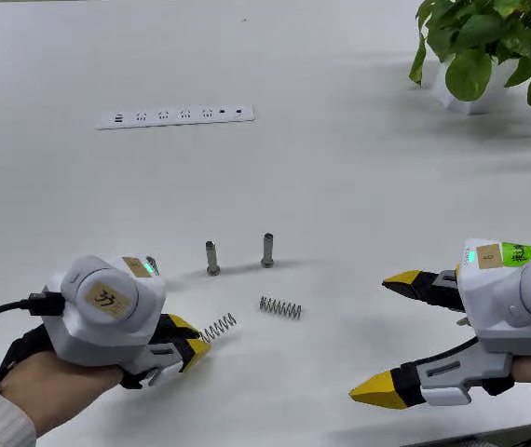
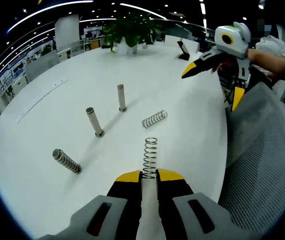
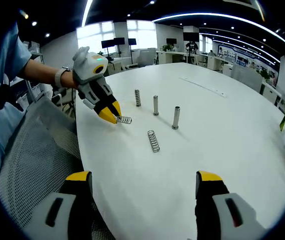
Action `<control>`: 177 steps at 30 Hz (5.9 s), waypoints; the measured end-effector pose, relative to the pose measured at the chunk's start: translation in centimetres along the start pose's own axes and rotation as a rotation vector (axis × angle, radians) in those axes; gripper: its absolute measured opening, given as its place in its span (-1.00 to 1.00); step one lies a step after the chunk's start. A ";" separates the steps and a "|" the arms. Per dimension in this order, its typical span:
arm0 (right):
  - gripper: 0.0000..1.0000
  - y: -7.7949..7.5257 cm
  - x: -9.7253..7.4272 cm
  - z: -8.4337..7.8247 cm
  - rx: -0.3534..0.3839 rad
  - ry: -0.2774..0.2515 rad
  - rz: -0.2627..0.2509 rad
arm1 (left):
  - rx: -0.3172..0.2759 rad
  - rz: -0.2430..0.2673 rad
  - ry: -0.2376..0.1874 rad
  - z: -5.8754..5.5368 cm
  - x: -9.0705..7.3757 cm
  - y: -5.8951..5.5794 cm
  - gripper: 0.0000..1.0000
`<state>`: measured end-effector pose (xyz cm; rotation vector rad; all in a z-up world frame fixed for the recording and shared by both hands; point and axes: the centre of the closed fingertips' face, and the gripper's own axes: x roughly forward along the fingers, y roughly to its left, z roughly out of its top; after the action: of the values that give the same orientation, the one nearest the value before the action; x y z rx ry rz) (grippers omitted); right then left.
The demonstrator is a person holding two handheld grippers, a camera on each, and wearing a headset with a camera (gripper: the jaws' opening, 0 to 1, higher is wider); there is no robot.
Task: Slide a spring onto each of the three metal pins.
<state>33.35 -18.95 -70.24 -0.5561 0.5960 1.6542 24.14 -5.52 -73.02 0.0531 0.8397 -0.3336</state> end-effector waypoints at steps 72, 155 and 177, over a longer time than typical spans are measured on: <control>-0.77 9.0 3.6 7.7 -0.232 0.081 0.446 | 0.135 -0.141 -0.220 3.5 -3.7 -7.3 -0.79; -0.76 9.8 3.5 8.2 -0.378 0.237 0.526 | 0.172 -0.183 -0.288 6.2 -3.0 -8.3 -0.80; -0.76 7.9 4.1 8.7 -0.408 0.238 0.452 | 0.076 -0.074 -0.301 4.6 -3.0 -5.4 -0.24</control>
<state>24.63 -11.25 -65.80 -0.9780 0.5855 2.1770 23.93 -10.60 -67.29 0.0410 0.5314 -0.4313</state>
